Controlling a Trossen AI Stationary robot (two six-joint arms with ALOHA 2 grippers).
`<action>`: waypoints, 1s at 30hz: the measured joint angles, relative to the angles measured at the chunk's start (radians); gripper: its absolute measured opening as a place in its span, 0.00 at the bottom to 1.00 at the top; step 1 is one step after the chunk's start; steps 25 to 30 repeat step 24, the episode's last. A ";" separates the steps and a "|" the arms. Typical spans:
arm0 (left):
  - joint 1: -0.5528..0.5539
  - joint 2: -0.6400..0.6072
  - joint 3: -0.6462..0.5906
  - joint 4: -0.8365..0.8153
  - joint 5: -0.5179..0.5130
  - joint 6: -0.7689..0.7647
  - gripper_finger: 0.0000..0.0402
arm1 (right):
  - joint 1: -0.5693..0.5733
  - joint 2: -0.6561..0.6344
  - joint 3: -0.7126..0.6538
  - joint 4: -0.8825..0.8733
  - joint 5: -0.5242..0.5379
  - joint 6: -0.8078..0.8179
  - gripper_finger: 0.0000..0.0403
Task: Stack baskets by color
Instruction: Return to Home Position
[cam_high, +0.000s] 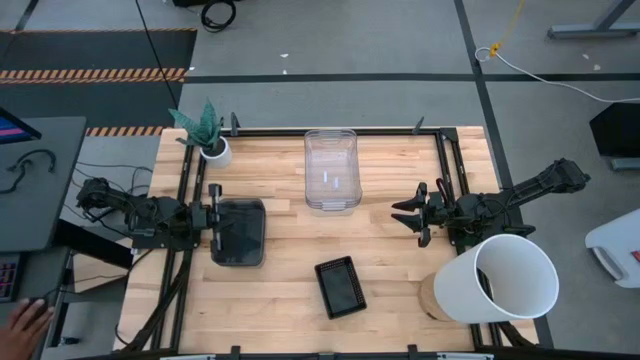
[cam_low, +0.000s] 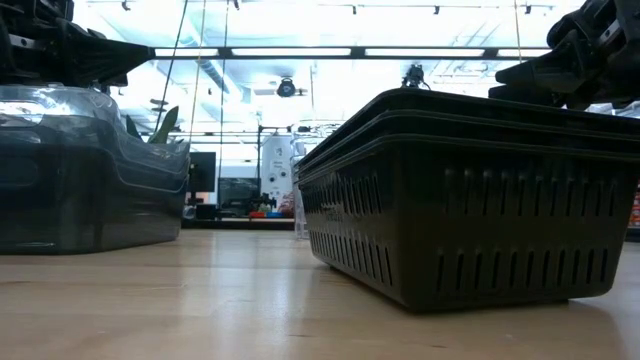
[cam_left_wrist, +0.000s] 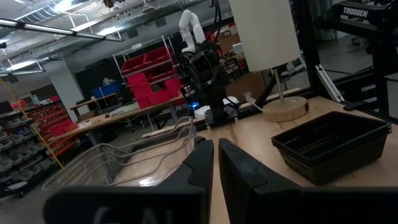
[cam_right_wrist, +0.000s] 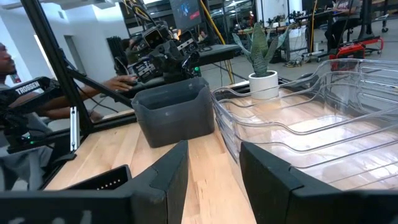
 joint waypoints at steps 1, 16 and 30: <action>0.000 0.000 0.000 0.000 0.000 0.000 0.08 | 0.000 0.000 0.000 0.000 0.000 0.000 0.37; 0.000 0.000 0.000 0.000 0.000 0.000 0.08 | 0.000 0.000 0.000 0.000 0.000 0.000 0.37; 0.000 0.000 0.000 0.000 0.000 0.000 0.08 | 0.000 0.000 0.000 0.000 0.000 0.000 0.37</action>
